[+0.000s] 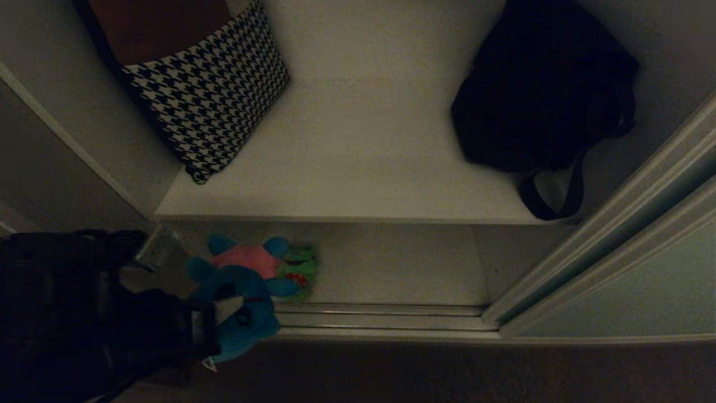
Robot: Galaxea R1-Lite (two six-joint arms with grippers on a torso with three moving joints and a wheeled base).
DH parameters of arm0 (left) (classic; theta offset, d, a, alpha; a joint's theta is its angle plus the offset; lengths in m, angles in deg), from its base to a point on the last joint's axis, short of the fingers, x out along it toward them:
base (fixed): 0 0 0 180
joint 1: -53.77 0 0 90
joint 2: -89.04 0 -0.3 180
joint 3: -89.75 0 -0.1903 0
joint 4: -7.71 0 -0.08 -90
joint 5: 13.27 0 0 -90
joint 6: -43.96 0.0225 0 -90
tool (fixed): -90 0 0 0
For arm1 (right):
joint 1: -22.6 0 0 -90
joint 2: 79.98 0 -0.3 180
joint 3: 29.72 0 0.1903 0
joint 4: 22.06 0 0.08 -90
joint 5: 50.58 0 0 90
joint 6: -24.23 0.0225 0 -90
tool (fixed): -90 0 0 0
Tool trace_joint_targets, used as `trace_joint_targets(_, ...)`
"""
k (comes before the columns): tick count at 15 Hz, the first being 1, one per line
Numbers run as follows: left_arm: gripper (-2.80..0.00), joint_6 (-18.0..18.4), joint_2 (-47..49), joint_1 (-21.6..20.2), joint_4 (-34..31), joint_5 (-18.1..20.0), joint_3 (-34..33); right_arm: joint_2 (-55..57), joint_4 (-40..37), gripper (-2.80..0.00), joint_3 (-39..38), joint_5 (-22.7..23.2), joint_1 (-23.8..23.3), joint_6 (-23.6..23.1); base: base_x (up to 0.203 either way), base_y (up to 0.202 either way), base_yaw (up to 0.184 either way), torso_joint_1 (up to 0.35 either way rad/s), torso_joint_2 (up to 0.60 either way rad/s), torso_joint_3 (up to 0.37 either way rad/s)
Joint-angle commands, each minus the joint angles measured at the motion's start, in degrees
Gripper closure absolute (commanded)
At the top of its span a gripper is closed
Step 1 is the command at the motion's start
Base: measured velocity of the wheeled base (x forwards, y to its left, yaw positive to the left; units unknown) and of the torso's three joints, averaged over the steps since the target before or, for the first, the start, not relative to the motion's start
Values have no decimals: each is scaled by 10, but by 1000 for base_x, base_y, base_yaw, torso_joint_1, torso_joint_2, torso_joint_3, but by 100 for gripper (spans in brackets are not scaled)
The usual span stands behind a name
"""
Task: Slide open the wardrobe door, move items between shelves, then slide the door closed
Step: Place the blue doll on the lower shelf
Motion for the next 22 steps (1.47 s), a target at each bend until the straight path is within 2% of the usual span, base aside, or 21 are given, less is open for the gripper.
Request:
trace_joint_targets(1, 0, 0, -76, -37, -25, 10, -4, -1, 0, 0, 0, 0, -1, 0, 0, 0, 0, 0, 0, 0)
trace_joint_targets(4, 0, 10, -128, -133, -59, 66, -8, -1, 0, 0, 0, 0, 0, 0, 0, 0, 0, 0, 0, 0)
trace_joint_targets(7, 0, 42, -173, -212, -73, 164, -32, 0, 0, 0, 0, 0, 0, 0, 0, 0, 0, 0, 0, 0)
trace_joint_targets(9, 0, 57, -194, -244, -83, 221, -43, -1, 0, 0, 0, 0, 0, 0, 0, 0, 0, 0, 0, 0)
trace_joint_targets(11, 0, 55, -192, -245, -99, 221, -36, 0, 0, 0, 0, 0, 0, 0, -66, 0, -1, 3, 1, 1)
trace_joint_targets(17, 0, 57, -168, -243, -117, 206, -41, -1, 0, 0, 0, 0, 0, 0, -193, 0, 0, -2, 2, 4)
trace_joint_targets(22, 0, 58, -154, -242, -165, 204, -42, 0, 0, 0, 0, 0, 0, 0, -19, 0, 0, -2, 0, 1)
